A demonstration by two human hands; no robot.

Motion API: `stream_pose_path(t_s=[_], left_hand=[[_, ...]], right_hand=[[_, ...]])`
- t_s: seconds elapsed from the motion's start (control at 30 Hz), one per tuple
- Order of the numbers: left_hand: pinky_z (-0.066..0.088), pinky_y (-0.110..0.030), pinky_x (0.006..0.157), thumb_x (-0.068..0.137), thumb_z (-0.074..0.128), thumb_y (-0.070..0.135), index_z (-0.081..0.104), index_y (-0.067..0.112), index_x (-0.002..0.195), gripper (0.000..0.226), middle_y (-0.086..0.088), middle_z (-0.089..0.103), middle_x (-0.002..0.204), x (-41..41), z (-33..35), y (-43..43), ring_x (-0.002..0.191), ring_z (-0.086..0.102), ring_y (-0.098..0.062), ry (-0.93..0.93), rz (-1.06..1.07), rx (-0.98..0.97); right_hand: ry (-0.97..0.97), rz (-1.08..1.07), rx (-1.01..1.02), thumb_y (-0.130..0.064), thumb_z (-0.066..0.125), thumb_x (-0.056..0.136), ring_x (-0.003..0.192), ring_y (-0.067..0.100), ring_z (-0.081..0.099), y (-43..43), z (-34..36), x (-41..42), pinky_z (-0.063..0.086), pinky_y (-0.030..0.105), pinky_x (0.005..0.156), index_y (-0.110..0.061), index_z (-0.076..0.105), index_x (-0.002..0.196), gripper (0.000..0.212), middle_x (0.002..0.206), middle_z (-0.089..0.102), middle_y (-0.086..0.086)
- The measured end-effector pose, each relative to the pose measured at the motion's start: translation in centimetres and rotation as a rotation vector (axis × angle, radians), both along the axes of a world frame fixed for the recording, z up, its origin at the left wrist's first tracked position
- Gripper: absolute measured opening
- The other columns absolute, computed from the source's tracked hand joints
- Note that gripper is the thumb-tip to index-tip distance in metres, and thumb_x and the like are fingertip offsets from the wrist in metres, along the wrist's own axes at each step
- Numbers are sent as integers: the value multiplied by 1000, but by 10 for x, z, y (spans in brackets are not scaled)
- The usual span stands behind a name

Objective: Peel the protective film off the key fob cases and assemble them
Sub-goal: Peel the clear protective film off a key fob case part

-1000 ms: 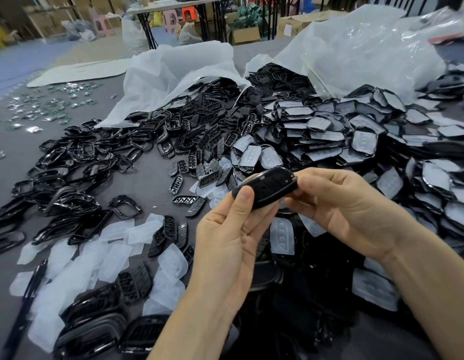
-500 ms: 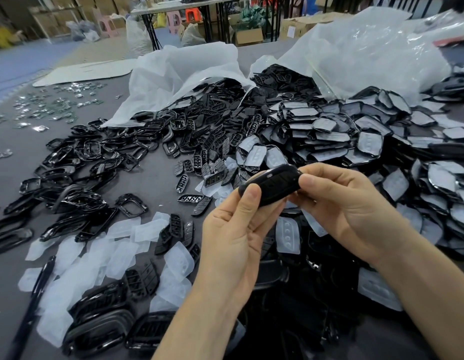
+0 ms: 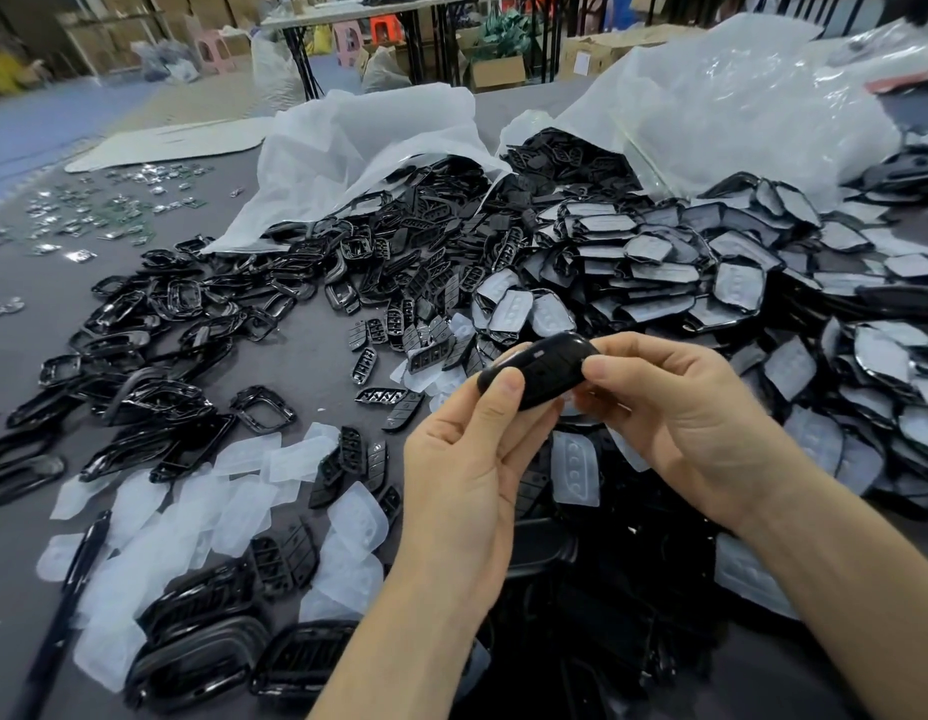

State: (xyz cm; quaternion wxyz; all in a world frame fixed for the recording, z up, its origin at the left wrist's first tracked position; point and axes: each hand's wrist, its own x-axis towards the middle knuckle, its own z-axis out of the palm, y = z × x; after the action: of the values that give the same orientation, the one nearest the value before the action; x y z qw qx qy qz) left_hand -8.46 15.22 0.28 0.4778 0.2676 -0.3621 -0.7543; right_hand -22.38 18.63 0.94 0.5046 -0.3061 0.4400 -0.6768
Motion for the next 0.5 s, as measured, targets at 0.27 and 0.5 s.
stream_pose_path(t_s=[0.27, 0.5], left_hand=[[55, -23, 79, 68, 69, 23, 78, 18, 86, 21, -9, 75, 95, -2, -2, 1, 88, 72, -20, -79, -29, -45], [56, -25, 78, 69, 68, 19, 79, 15, 84, 19, -13, 74, 96, -3, 0, 2, 90, 72, -23, -7, -86, 4]], right_hand=[[182, -29, -15, -10, 80, 58, 69, 17, 59, 0, -2, -3, 53, 24, 70, -16, 69, 65, 15, 72, 62, 8], [164, -39, -102, -7, 64, 69, 73, 18, 62, 1, 0, 0, 53, 25, 75, -12, 66, 68, 6, 72, 65, 8]])
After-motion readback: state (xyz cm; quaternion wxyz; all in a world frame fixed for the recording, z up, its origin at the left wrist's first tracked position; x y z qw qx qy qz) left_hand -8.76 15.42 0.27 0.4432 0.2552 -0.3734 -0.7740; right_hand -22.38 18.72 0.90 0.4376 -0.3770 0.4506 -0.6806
